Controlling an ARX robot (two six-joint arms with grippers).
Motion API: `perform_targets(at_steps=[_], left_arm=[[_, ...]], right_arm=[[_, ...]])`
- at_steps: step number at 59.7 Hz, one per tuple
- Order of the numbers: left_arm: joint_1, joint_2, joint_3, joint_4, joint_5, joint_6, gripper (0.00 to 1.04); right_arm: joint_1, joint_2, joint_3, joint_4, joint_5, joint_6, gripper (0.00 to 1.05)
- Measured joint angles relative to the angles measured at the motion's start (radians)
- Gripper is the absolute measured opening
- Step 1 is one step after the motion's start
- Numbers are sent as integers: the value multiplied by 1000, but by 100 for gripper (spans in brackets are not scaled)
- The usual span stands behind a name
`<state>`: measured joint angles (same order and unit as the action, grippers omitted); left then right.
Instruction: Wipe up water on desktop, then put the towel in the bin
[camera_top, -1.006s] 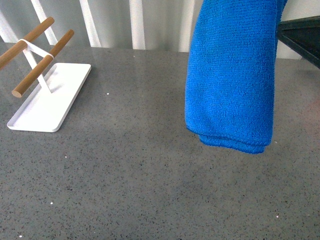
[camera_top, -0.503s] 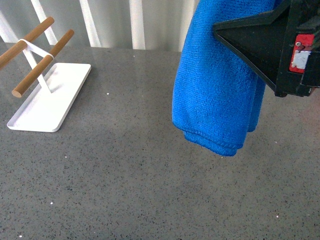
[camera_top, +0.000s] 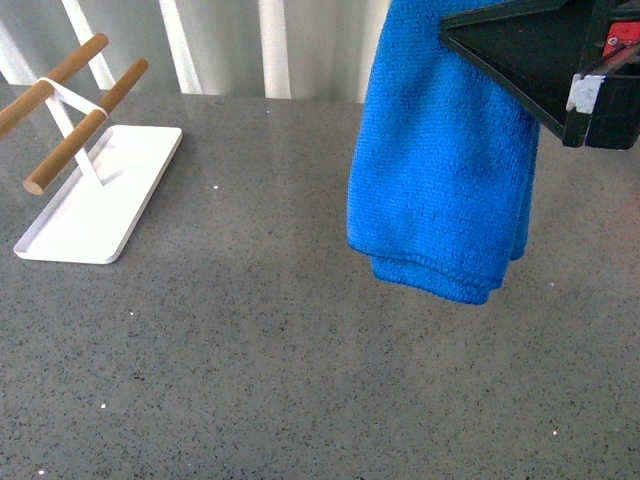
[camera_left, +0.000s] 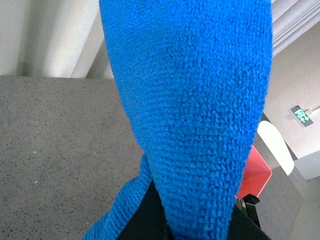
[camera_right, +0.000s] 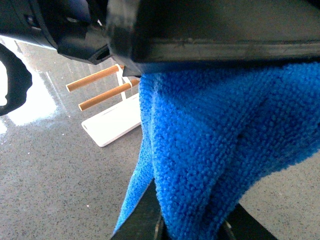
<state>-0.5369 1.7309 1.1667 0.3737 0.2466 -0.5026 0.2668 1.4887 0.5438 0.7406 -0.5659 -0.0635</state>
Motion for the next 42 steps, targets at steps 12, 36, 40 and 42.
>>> perform_targets(at_steps=[12, 36, 40, 42], left_arm=[[11, 0, 0, -10, -2, 0, 6], [41, 0, -17, -28, -13, -1, 31], [55, 0, -19, -28, -8, -5, 40], [63, -2, -23, -28, -8, -6, 45]], right_arm=[[-21, -30, 0, -23, -8, -1, 4], [-95, -69, 25, -75, -38, -1, 4], [-104, -71, 31, -76, -38, 1, 4], [-108, -72, 34, -76, -39, 2, 4]])
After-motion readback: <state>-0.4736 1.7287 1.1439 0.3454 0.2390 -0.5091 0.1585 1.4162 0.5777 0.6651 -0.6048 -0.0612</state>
